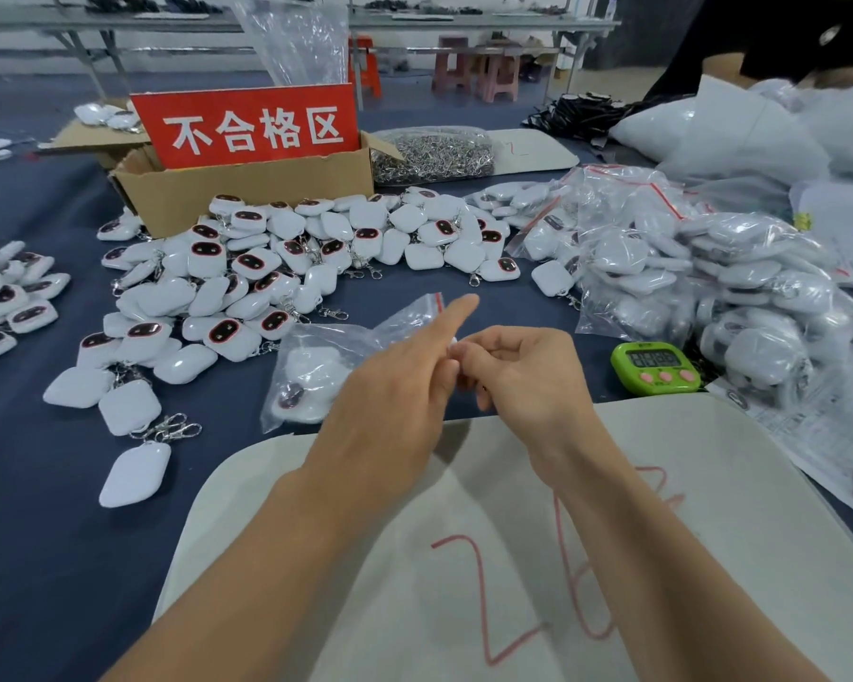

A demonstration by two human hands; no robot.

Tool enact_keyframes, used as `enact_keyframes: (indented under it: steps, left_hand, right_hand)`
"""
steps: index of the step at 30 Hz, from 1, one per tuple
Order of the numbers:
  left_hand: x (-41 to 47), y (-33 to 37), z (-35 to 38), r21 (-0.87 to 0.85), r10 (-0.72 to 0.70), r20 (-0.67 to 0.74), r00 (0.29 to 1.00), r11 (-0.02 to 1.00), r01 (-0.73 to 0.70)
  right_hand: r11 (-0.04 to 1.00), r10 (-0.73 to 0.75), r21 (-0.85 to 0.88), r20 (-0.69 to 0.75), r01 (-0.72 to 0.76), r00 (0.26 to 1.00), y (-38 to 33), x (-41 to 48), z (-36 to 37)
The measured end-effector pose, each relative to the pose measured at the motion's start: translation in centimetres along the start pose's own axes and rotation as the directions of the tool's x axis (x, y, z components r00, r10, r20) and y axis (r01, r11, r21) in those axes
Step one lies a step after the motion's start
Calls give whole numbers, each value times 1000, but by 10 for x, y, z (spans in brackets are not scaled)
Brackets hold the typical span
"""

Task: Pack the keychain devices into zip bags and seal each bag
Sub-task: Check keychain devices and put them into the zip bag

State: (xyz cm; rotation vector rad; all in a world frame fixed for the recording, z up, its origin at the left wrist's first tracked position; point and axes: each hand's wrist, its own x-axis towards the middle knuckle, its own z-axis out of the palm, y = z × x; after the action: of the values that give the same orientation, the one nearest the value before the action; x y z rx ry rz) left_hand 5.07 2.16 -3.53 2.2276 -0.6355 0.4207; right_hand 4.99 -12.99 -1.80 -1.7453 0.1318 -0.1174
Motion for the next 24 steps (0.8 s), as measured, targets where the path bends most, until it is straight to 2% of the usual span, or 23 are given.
enact_keyframes:
  steps: [4, 8, 10, 11, 13, 15, 17, 19, 22, 24]
  left_hand:
    - [0, 3, -1, -70, 65, -16, 998, 995, -66]
    - [-1, 1, -1, -111, 72, -87, 994, 990, -82]
    - [0, 0, 0, -104, 22, -166, 986, 994, -39]
    - [1, -2, 2, -107, -20, -215, 976, 994, -4]
    - [4, -6, 2, -163, -129, -297, 946, 983, 83]
    - [8, -11, 0, -259, -239, -347, 907, 954, 153]
    - [16, -18, -8, -393, -336, -378, 863, 902, 180]
    - [26, -23, -24, -490, -392, -427, 815, 858, 156]
    - [43, -27, -64, -504, -364, -551, 751, 863, 49]
    - [50, -31, -93, -506, -343, -616, 709, 862, -22]
  right_hand:
    - [993, -9, -120, 95, 21, 995, 5, 1, 2]
    - [936, -73, -326, 196, 135, 978, 5, 1, 4]
    - [962, -72, -238, 262, 137, 962, 3, 2, 2]
    - [983, -65, -152, 240, 103, 969, 2, 3, -1]
    - [998, -38, 50, 84, 34, 996, 1, 9, -11]
    - [984, -20, 178, -57, 30, 998, 2, 14, -19]
    - [980, 20, 200, -116, 3, 993, 5, 16, -22]
    - [988, 39, 153, -131, -19, 991, 8, 16, -19]
    - [994, 52, 101, -101, -42, 994, 10, 16, -14]
    - [991, 56, 127, -76, -46, 996, 11, 15, -13]
